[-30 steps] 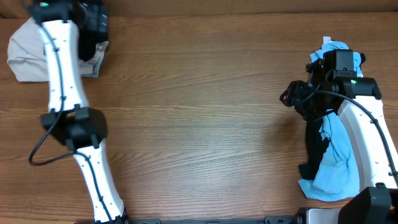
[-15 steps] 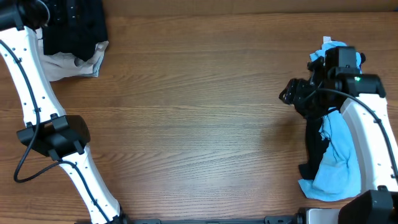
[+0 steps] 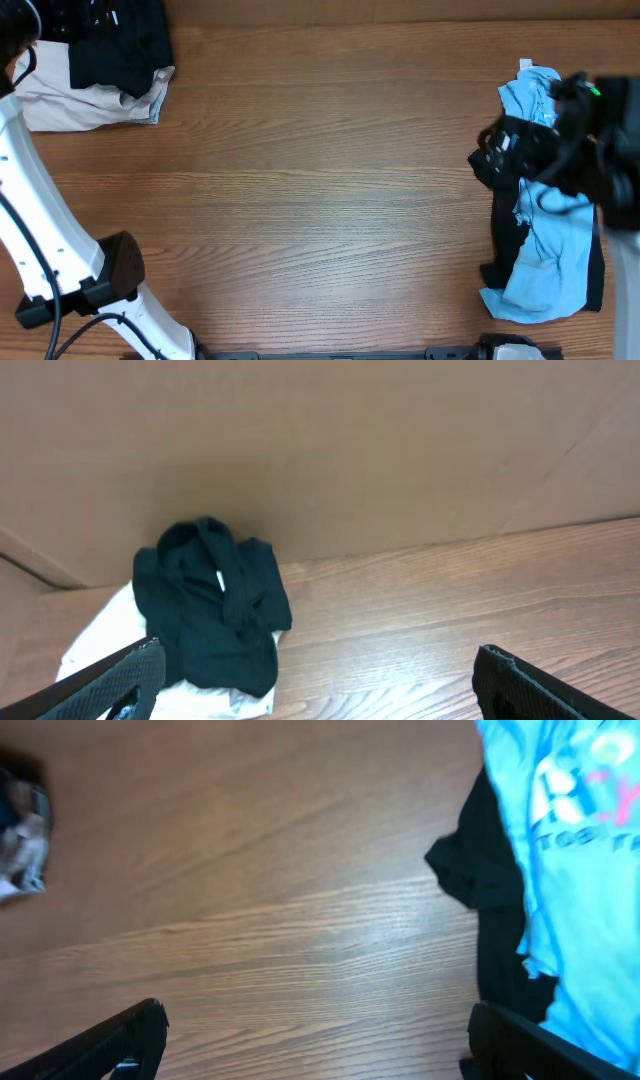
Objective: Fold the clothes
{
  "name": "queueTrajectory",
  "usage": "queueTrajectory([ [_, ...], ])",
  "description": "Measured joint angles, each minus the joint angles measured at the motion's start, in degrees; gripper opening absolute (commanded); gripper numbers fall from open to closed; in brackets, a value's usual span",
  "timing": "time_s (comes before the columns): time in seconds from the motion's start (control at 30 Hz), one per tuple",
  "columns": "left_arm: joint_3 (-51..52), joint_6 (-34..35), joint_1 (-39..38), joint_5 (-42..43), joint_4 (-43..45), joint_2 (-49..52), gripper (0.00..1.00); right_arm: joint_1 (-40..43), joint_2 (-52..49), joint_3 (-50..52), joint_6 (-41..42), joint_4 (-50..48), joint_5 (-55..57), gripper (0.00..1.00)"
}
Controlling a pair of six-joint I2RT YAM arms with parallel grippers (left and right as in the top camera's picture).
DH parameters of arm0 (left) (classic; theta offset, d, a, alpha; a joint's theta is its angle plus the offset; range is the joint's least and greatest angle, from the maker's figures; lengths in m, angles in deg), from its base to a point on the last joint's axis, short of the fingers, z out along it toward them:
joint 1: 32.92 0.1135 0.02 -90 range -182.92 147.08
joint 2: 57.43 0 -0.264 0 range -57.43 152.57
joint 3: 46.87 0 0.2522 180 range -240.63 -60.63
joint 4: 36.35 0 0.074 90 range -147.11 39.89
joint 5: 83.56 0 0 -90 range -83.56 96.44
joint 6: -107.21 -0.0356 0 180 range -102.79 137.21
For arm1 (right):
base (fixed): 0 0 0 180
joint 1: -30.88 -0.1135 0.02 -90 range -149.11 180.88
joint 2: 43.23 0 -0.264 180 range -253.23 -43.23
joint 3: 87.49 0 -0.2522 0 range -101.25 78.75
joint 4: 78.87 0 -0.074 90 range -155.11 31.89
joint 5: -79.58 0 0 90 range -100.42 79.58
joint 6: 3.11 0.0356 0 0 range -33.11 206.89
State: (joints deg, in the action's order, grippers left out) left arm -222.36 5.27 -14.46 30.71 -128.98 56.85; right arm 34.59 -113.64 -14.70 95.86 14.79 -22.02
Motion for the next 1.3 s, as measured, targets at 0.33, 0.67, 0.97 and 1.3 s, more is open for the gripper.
queueTrajectory([
  [0.33, 0.5, 0.0, 0.0, 0.0, -0.5, 1.9, 1.00, 0.0, 15.1, -0.5, 0.0, 3.4, 0.4, 1.00],
  [0.67, 0.5, 0.0, 0.0, 0.0, -0.5, 1.9, 1.00, 0.0, 16.1, -0.6, 0.0, 6.4, 2.3, 1.00],
  [0.97, 0.5, 0.0, 0.0, 0.0, -0.5, 1.9, 1.00, 0.0, 23.1, 18.1, -0.6, -27.9, 3.7, 1.00],
  [1.3, 0.5, 0.0, 0.0, 0.0, -0.4, 1.9, 1.00, 0.0, 50.6, 62.8, -1.1, -59.9, 2.8, 1.00],
])
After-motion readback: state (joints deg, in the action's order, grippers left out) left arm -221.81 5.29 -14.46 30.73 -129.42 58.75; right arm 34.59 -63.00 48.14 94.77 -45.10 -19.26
